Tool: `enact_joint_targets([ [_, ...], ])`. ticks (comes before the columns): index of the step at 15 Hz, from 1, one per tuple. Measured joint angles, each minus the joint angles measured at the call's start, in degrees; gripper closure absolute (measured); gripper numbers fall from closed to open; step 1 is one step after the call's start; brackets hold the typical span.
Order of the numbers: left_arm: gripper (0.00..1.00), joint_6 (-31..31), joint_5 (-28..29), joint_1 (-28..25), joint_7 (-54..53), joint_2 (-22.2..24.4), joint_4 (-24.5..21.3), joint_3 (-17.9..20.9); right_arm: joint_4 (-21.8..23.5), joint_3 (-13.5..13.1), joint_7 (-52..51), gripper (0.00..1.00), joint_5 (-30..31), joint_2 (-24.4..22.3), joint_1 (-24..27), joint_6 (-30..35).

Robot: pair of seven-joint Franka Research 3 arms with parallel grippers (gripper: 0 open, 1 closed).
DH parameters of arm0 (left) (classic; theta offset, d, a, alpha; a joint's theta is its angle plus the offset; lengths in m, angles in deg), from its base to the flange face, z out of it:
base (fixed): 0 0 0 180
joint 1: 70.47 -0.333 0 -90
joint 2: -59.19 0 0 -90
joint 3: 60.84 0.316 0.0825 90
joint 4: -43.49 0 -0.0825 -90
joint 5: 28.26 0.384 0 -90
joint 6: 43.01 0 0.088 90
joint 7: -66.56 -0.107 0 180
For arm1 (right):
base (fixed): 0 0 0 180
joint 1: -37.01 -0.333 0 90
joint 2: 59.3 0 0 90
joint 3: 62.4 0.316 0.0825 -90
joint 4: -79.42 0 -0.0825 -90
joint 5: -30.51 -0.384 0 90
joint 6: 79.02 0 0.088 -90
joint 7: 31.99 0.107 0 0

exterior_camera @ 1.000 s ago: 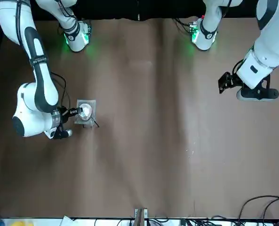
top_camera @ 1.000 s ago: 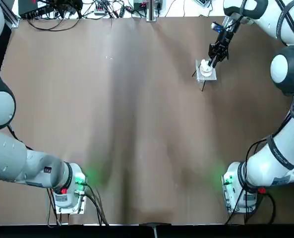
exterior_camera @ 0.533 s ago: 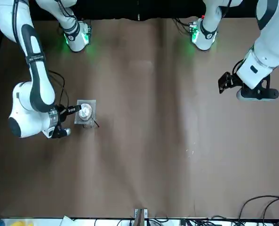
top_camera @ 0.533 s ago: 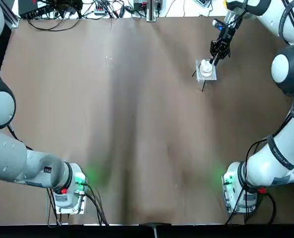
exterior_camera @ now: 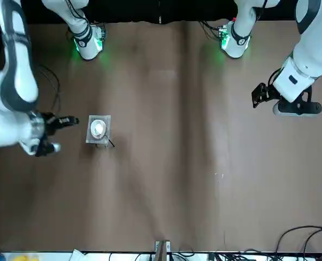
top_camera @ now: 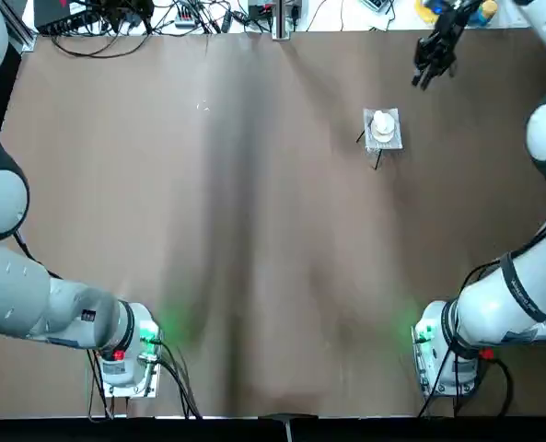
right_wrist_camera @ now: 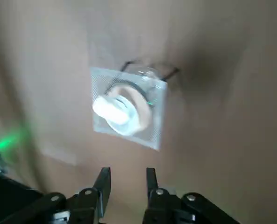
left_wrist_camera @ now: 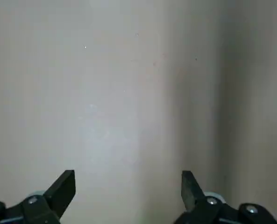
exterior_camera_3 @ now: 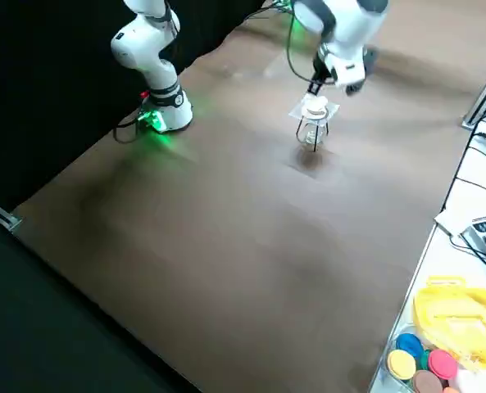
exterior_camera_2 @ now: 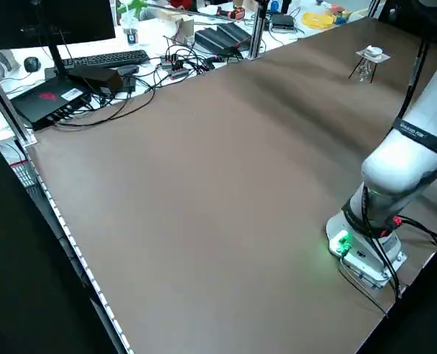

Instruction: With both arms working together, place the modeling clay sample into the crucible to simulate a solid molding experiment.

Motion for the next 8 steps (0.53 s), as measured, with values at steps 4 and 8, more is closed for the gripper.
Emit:
enact_joint_targets([
  [4,0.00,-0.16,0.00,-0.13,-0.01,0.01,1.26,0.18,-0.45,0.14,0.06,0.50,5.44,-8.13,0.16,2.81],
  [8,0.00,0.88,0.00,-0.15,-0.05,0.00,1.53,0.21,-0.34,0.11,0.30,0.22,7.21,-13.91,0.20,3.60],
])
